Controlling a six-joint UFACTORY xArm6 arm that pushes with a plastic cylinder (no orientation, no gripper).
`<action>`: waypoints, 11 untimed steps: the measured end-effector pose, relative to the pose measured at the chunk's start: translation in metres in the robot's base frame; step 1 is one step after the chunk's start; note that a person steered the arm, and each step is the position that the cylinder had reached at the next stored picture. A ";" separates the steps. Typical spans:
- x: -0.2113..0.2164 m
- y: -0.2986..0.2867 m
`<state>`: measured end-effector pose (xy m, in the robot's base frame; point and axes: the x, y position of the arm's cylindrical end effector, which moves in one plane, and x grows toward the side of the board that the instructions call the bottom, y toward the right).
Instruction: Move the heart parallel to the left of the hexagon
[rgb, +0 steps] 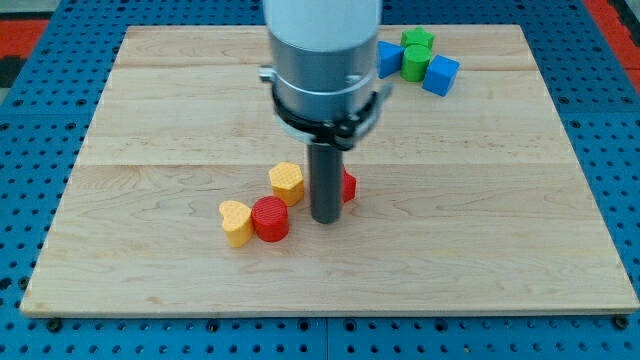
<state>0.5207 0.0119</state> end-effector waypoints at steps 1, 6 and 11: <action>0.042 -0.001; 0.011 -0.131; 0.023 -0.095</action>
